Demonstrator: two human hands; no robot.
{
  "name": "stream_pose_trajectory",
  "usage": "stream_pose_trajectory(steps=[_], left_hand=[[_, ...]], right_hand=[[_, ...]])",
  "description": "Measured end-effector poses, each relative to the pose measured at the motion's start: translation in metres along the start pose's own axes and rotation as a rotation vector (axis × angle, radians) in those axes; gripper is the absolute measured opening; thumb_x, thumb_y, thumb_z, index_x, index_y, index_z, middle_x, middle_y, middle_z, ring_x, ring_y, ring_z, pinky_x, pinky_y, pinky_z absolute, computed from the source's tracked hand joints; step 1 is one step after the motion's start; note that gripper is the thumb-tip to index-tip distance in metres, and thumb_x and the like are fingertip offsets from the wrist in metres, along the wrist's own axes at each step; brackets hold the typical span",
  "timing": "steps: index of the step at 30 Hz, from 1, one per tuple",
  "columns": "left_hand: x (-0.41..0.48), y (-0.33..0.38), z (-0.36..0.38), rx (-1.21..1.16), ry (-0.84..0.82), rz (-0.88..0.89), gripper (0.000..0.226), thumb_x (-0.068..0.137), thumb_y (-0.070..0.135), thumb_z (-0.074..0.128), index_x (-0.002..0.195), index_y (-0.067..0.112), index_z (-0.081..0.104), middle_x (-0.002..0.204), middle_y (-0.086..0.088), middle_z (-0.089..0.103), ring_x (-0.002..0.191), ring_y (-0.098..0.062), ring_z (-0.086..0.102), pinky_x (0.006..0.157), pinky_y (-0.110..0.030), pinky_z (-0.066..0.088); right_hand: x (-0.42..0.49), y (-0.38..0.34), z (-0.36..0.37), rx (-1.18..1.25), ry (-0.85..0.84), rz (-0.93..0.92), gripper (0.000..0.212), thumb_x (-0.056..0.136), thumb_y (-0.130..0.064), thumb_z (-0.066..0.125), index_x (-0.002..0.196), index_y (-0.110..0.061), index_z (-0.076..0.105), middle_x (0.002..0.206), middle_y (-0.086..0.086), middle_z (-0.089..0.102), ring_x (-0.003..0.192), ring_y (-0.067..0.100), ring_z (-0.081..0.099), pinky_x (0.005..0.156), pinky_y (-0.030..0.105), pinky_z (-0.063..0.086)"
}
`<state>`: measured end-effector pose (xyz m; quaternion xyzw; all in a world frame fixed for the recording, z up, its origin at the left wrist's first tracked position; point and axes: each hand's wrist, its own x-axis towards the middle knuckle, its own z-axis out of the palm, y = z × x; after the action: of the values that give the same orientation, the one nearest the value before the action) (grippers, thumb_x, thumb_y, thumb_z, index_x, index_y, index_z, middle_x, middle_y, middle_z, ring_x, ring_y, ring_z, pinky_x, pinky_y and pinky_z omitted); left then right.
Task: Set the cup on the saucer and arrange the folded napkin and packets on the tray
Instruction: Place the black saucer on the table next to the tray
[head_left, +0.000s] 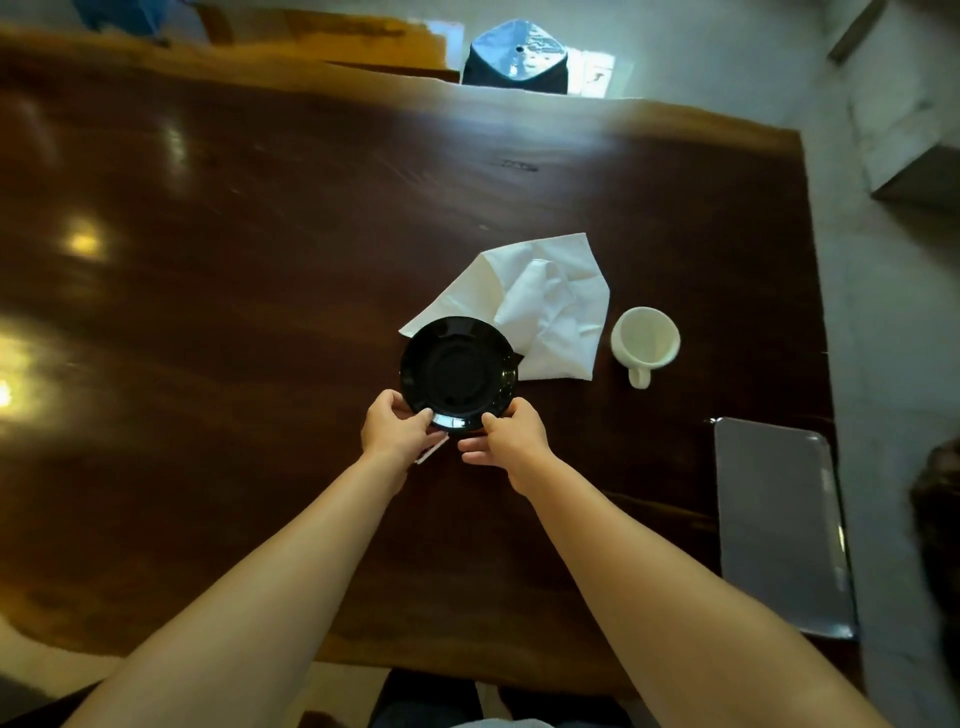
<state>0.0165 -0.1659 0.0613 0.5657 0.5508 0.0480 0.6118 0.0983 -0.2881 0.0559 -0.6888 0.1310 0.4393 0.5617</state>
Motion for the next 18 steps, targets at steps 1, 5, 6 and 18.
stream_pose_trajectory(steps=[1,5,6,18], left_hand=[[-0.009,-0.001,0.011,-0.015,-0.011,-0.004,0.015,0.094,-0.001,0.064,0.092,0.012,0.056,0.103,-0.009,0.06,0.089,-0.021,0.069,0.062,-0.029,0.063],[-0.04,-0.006,0.057,-0.026,-0.073,-0.007,0.015,0.094,-0.002,0.063,0.095,0.011,0.055,0.103,-0.009,0.057,0.091,-0.021,0.066,0.06,-0.026,0.061],[-0.046,-0.007,0.068,-0.015,-0.087,-0.007,0.015,0.094,-0.002,0.063,0.096,0.01,0.055,0.104,-0.009,0.057,0.091,-0.021,0.066,0.061,-0.027,0.062],[-0.109,-0.035,0.172,0.059,-0.221,0.018,0.016,0.092,-0.001,0.067,0.092,0.011,0.056,0.106,-0.015,0.059,0.091,-0.027,0.07,0.071,-0.036,0.064]], right_hand=[[-0.004,0.001,-0.013,0.01,0.012,-0.01,0.021,0.1,-0.004,0.05,0.117,-0.016,0.048,0.11,0.013,0.06,0.067,0.021,0.076,0.051,0.03,0.059],[-0.02,0.009,-0.067,0.042,0.076,-0.031,0.02,0.101,-0.006,0.049,0.119,-0.014,0.047,0.114,0.014,0.059,0.067,0.02,0.076,0.051,0.029,0.059],[-0.023,0.011,-0.08,0.048,0.095,-0.028,0.019,0.101,-0.006,0.049,0.119,-0.013,0.048,0.113,0.014,0.06,0.067,0.019,0.076,0.052,0.029,0.059],[-0.06,0.044,-0.204,0.132,0.239,-0.027,0.011,0.101,-0.009,0.052,0.105,-0.019,0.051,0.109,0.009,0.063,0.068,0.016,0.075,0.054,0.029,0.06]])
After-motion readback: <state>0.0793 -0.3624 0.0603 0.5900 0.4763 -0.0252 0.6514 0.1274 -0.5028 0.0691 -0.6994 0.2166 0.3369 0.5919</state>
